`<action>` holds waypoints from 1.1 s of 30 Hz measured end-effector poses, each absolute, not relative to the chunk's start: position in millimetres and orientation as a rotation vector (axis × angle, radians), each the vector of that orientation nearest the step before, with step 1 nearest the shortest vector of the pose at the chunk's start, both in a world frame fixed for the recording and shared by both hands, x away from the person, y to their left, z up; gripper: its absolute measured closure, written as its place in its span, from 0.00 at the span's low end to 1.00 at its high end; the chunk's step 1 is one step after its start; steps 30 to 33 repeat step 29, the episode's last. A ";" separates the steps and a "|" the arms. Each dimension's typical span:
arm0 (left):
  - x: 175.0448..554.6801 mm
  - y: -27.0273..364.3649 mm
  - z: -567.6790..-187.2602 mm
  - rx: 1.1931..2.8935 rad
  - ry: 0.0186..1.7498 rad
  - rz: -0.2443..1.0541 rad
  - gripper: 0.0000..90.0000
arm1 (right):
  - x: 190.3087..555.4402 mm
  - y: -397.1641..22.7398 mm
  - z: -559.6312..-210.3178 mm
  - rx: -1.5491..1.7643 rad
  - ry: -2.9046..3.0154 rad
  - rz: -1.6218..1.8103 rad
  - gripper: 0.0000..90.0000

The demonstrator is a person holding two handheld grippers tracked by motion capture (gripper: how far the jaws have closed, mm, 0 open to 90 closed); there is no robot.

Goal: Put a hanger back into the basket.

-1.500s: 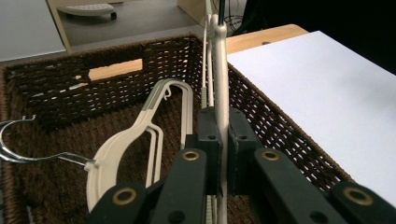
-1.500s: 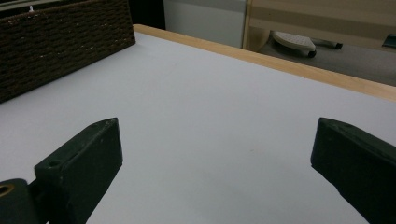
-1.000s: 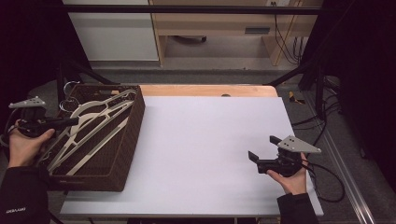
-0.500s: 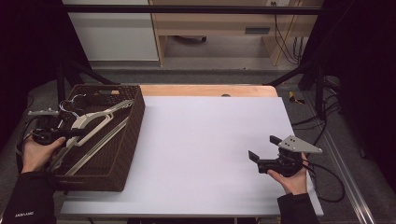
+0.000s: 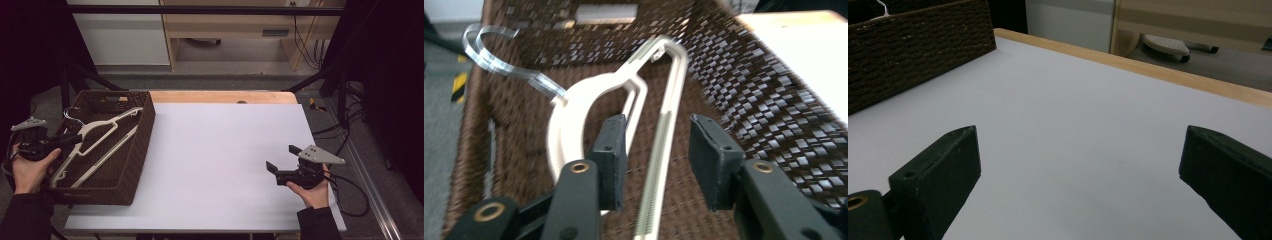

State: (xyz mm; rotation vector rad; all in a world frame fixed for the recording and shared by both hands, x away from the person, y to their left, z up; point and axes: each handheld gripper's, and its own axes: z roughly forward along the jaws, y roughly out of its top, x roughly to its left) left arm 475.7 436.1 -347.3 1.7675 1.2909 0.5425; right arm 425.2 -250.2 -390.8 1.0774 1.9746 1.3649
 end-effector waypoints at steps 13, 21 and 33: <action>437.8 366.9 -333.9 1.700 1.021 0.565 0.36 | 424.7 -251.6 -389.9 1.067 1.978 1.383 0.04; 430.8 325.0 -352.4 1.722 0.968 0.519 0.10 | 424.2 -255.8 -390.0 1.070 1.973 1.402 0.03; 426.8 303.5 -365.2 1.795 0.912 0.498 0.07 | 423.7 -256.9 -391.0 1.069 1.981 1.407 0.03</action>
